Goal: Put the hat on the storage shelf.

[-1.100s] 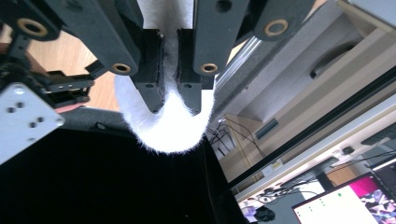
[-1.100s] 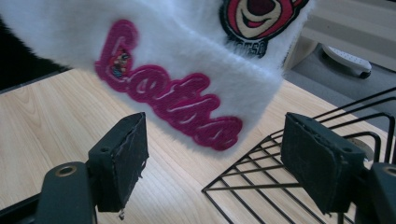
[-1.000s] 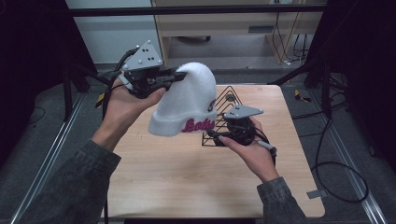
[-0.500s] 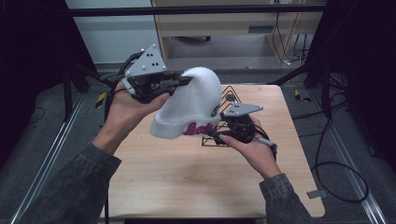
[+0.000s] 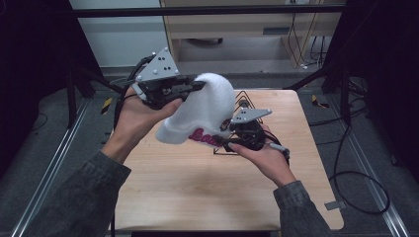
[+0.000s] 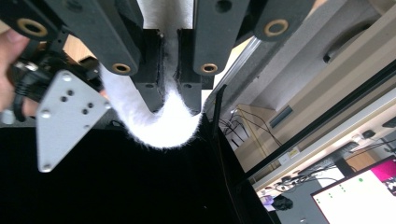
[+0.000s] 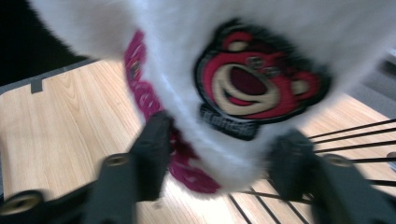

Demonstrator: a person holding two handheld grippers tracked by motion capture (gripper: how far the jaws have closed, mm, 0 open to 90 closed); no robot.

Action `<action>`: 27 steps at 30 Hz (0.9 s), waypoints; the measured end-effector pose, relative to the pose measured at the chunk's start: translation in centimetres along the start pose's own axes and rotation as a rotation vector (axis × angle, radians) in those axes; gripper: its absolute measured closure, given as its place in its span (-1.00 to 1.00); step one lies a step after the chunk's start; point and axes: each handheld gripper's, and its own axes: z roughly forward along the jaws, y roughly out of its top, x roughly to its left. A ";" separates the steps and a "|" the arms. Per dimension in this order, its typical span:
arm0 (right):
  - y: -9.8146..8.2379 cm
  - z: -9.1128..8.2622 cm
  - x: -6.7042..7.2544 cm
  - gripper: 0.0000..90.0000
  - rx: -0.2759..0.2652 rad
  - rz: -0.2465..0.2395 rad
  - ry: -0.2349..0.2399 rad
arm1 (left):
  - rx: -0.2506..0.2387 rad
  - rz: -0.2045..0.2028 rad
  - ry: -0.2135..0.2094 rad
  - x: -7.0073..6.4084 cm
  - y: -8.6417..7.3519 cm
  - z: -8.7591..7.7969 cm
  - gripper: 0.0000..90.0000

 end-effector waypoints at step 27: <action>0.9 -6.1 -5.0 0.72 -0.020 -0.075 -0.187 | -0.091 -0.034 0.082 0.8 0.7 4.6 0.84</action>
